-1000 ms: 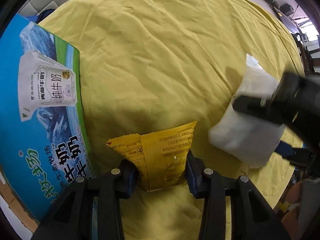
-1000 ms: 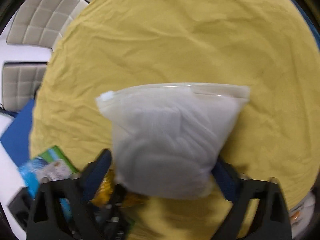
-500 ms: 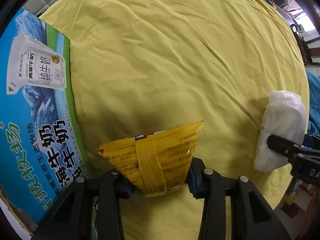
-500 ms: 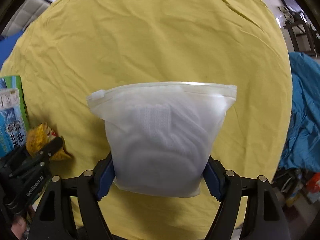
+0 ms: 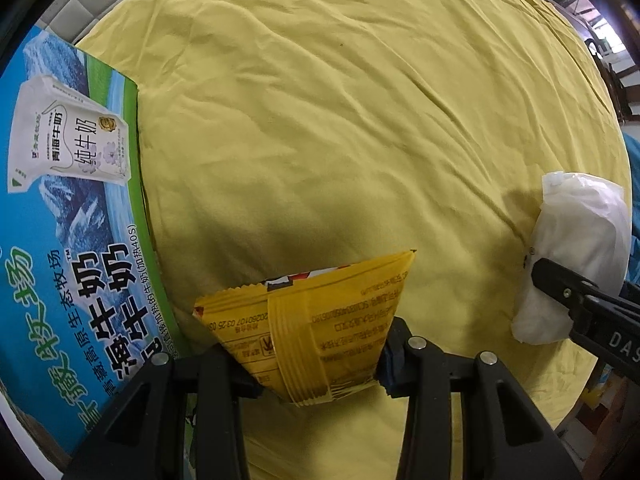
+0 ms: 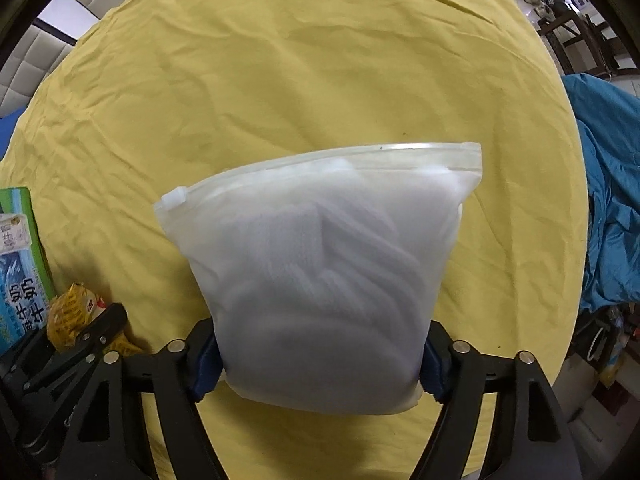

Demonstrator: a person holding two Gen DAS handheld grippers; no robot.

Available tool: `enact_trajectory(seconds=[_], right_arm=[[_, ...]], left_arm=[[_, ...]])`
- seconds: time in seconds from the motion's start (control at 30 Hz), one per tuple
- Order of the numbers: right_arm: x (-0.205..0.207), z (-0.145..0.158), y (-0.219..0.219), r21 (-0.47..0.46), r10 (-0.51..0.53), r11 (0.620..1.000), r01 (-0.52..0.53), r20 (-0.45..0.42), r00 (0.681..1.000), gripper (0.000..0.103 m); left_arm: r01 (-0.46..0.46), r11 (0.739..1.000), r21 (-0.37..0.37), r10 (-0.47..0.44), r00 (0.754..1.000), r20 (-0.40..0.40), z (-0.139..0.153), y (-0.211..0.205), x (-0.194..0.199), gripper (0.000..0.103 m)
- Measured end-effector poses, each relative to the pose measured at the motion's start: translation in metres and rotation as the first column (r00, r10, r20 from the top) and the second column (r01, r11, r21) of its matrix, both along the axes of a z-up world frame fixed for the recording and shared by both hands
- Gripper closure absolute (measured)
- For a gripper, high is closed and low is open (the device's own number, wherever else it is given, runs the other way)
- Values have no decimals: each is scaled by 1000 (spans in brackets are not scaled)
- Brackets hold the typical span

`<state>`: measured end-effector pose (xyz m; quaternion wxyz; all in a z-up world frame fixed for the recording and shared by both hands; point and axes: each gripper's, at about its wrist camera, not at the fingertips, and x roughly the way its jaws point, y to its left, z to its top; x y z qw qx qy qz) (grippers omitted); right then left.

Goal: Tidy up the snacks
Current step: 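Carry both into the box, lower them in front, and open both tools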

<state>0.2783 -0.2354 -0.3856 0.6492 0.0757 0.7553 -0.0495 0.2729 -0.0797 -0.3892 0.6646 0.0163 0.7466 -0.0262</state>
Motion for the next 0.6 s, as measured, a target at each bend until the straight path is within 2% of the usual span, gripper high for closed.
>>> enact_trajectory(seconds=[0.17, 0.37, 0.6], right_arm=[[-7, 9, 8, 9, 12, 1000, -12, 7, 1000, 28], [-28, 26, -8, 29, 17, 999, -17, 23, 1000, 30], [-28, 54, -16, 56, 19, 998, -23, 72, 997, 31]], left_arm=[[-5, 1000, 0, 5, 1000, 6, 2, -5, -5, 68], [-7, 1000, -12, 8, 1000, 15, 7, -12, -15, 69], [-6, 999, -39, 8, 998, 57, 34, -21, -27, 69]])
